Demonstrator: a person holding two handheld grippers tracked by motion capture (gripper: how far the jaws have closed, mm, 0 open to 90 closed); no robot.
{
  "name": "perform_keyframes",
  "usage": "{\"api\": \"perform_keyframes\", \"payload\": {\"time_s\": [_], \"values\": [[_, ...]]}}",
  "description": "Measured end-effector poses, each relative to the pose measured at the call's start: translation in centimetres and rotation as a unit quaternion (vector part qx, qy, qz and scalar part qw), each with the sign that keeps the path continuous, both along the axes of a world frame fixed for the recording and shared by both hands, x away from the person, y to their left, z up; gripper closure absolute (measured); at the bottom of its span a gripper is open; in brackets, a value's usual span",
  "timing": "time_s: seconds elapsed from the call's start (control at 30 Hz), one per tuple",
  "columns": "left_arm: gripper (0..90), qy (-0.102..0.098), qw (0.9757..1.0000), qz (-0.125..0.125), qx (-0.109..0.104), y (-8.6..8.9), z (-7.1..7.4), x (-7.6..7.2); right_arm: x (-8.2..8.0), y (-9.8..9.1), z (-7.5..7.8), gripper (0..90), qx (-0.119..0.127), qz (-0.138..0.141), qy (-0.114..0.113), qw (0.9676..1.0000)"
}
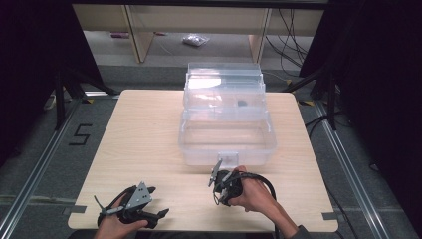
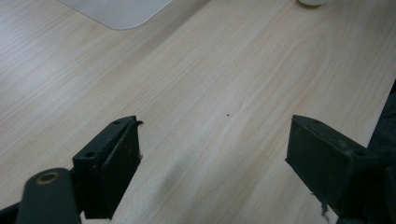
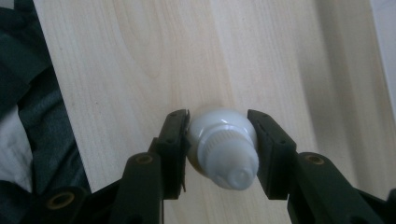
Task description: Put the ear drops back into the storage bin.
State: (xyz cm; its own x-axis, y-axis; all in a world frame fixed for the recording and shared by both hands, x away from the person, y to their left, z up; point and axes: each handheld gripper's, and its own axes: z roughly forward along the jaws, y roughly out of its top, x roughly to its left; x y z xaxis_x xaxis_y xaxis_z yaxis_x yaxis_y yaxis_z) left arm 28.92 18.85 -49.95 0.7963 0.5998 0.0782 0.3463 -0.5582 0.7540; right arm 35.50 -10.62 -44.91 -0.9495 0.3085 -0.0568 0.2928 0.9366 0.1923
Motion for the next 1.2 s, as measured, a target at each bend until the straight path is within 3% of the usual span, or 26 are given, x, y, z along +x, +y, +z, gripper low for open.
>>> {"api": "perform_keyframes", "payload": {"time_s": [0.1, 0.13, 0.4, 0.57, 0.63, 0.7, 0.77, 1.2], "values": [[17.0, 0.000, 1.0000, 0.000, 0.000, 0.0, 0.0, 0.0, 0.3, -0.3, 0.6, 60.0, 0.005, 0.009, -0.007, 0.9999], [17.0, 0.000, 1.0000, 0.002, -0.006, -0.1, 0.0, -0.1, 0.1, -0.4, 0.9, 60.0, 0.005, -0.008, -0.003, 0.9999], [17.0, 0.000, 1.0000, 0.003, -0.006, -0.1, 0.0, 0.0, 1.0, -1.5, 2.4, 60.0, 0.009, -0.010, -0.008, 0.9999], [17.1, 0.000, 1.0000, 0.002, -0.007, -0.1, 0.0, 0.0, 1.3, -2.1, 3.2, 60.0, 0.014, -0.027, -0.003, 0.9995], [17.0, -0.001, 1.0000, 0.000, 0.000, 0.0, 0.0, 0.0, 1.4, -2.3, 3.5, 60.0, 0.022, -0.026, 0.003, 0.9994], [17.0, 0.000, 1.0000, 0.002, -0.005, -0.1, 0.0, 0.0, 1.7, -2.6, 3.9, 60.0, 0.020, -0.026, -0.003, 0.9995], [17.0, -0.001, 1.0000, 0.003, -0.006, -0.1, 0.0, 0.0, 2.0, -3.1, 4.6, 60.0, 0.028, -0.028, 0.005, 0.9992], [17.0, -0.001, 1.0000, 0.001, 0.001, 0.0, 0.0, 0.0, 3.2, -5.1, 7.1, 60.0, 0.020, -0.060, 0.003, 0.9980]]}}
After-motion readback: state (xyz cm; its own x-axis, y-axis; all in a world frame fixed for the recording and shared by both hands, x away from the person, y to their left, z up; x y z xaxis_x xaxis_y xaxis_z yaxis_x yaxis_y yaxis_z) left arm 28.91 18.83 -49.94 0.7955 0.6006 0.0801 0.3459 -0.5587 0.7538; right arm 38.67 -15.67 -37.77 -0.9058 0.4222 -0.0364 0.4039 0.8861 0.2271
